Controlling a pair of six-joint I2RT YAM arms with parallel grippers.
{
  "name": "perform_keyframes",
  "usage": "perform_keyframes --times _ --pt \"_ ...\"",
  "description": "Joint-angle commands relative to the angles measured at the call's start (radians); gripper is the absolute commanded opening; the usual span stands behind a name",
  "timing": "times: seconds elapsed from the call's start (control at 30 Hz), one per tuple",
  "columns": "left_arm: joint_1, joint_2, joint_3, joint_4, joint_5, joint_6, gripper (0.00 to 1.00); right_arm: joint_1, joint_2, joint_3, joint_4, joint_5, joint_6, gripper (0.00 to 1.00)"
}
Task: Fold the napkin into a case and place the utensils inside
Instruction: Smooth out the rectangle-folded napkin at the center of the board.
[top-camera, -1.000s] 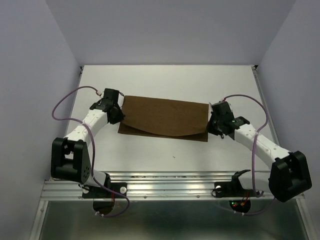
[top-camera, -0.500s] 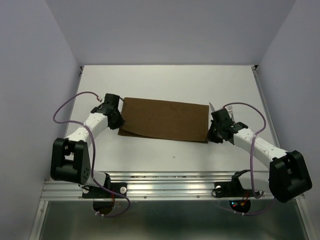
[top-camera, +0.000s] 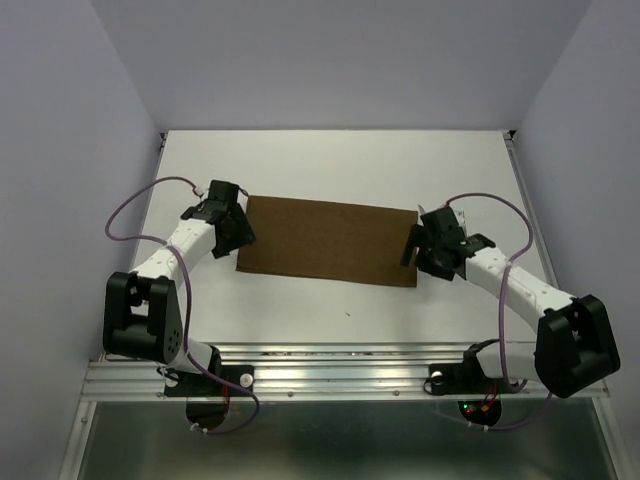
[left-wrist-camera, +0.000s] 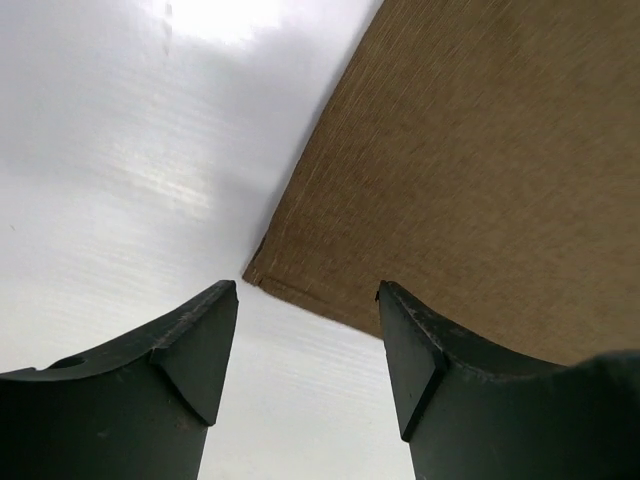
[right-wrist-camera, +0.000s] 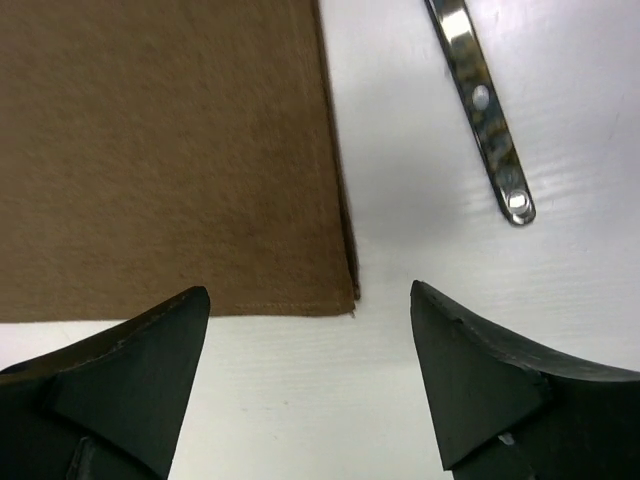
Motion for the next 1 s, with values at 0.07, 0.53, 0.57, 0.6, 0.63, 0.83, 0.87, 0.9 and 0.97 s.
perform_keyframes --times 0.07,0.53,0.57,0.6,0.63,0.83,0.87,0.9,0.97 --pt "-0.034 -0.001 0.194 -0.006 -0.044 0.043 0.7 -0.005 0.057 0.203 0.02 0.063 -0.052 0.84" --pt "-0.18 0.404 0.481 0.337 0.476 -0.061 0.63 0.026 0.564 0.619 0.268 -0.229 0.036 0.1" --pt "-0.184 0.427 0.496 0.348 0.491 -0.063 0.63 0.026 0.589 0.641 0.268 -0.237 0.042 0.1" --pt "-0.189 0.449 0.525 0.356 0.527 -0.067 0.63 0.026 0.612 0.656 0.283 -0.255 0.054 0.1" --pt "-0.192 0.493 0.544 0.364 0.544 -0.071 0.61 0.026 0.653 0.679 0.294 -0.266 0.06 0.1" --pt "-0.197 0.582 0.611 0.439 0.619 -0.113 0.59 0.035 0.778 0.773 0.326 -0.295 0.103 0.1" --pt "-0.197 0.61 0.624 0.446 0.628 -0.118 0.59 0.035 0.792 0.783 0.325 -0.293 0.109 0.1" --pt "-0.197 0.642 0.648 0.448 0.646 -0.124 0.59 0.035 0.813 0.803 0.322 -0.289 0.116 0.1" --pt "-0.197 0.665 0.667 0.448 0.66 -0.133 0.59 0.035 0.839 0.826 0.319 -0.278 0.122 0.1"
